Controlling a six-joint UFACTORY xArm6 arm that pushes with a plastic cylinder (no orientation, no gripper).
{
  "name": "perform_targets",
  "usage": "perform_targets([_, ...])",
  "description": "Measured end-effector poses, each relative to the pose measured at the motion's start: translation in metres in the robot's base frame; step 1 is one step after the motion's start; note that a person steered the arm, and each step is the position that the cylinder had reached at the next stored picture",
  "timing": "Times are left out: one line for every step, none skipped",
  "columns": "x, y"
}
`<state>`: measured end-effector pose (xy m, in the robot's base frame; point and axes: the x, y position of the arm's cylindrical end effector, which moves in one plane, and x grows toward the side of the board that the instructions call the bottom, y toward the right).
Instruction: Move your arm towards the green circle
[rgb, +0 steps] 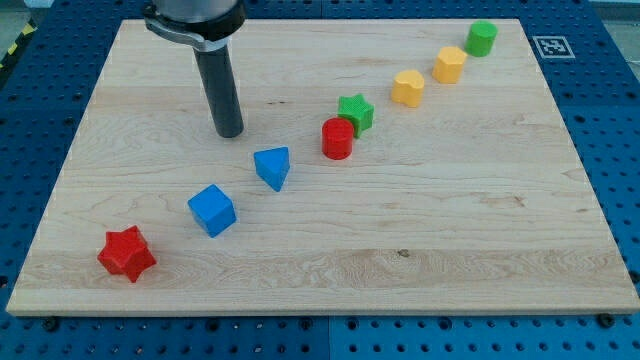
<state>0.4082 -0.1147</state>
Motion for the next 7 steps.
perform_targets([0.000,-0.002])
perform_targets([0.000,-0.006])
perform_targets([-0.024,0.000])
perform_targets([-0.120,0.032])
perform_targets([-0.192,0.063])
perform_targets([-0.216,0.106])
perform_targets([-0.214,0.116])
